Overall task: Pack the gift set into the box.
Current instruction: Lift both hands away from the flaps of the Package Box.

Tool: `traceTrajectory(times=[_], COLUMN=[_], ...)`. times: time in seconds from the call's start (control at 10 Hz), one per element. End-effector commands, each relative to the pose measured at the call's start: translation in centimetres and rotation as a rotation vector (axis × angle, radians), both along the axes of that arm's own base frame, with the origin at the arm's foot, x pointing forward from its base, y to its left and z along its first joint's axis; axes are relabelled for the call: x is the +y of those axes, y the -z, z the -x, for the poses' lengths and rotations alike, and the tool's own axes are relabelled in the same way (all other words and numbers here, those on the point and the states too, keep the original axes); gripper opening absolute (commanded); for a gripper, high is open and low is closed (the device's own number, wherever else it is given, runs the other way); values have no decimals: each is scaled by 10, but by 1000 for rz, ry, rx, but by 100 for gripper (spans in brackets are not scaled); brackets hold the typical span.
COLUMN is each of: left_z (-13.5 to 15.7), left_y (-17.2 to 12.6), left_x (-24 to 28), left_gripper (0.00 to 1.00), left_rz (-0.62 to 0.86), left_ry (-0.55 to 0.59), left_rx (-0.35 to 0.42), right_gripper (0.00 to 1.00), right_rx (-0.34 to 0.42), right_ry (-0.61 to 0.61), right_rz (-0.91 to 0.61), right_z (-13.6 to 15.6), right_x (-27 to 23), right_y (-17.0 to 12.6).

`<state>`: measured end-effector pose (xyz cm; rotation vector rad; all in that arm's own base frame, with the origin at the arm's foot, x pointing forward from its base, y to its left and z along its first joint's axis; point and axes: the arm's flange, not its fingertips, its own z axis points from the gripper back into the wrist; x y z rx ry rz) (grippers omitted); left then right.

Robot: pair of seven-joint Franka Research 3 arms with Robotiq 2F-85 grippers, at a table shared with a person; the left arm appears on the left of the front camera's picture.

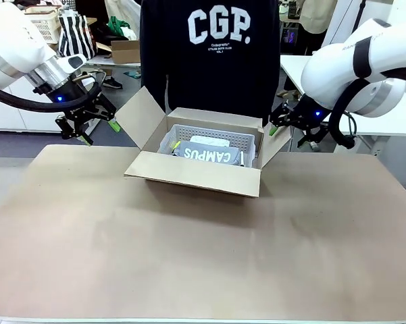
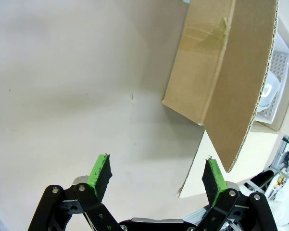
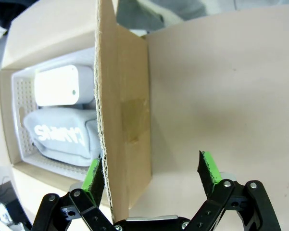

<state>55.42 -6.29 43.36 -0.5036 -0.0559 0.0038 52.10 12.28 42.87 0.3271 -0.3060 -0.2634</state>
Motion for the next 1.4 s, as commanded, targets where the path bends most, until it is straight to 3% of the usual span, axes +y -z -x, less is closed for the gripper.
traceTrajectory(times=[0.0, 0.2, 0.3, 0.4, 0.6, 0.7, 0.8, 0.9, 1.0, 1.3], left_z=[0, 37, 65, 89, 118, 123, 122, 115, 136, 136], left_y=[0, -32, -51, -63, -67, -64, -59, -53, -80, -80], left_x=[0, 7, 15, 26, 54, 75, 98, 117, 76, 76], left_gripper=[100, 100, 100, 100, 100, 100, 100, 100, 100, 100], left_rz=[0, 155, 218, 267, 553, 740, 949, 1081, 735, 735], left_ry=[0, 81, 124, 150, 295, 288, 209, 100, 260, 260], left_rx=[0, -57, -95, -126, -94, -106, -145, -198, -179, -179], right_gripper=[100, 100, 100, 100, 100, 100, 100, 100, 100, 100], right_rx=[0, -142, -160, -88, 36, 10, 3, 42, -5, -5], right_ry=[0, -107, -133, -208, -81, -3, 117, 214, -33, -33], right_rz=[0, -242, -373, -514, -735, -869, -961, -874, -884, -884], right_z=[0, 45, 72, 90, 110, 118, 120, 113, 132, 132], right_x=[0, -27, -50, -73, -120, -147, -163, -157, -154, -154], right_y=[0, -52, -78, -92, -93, -82, -67, -54, -88, -88])
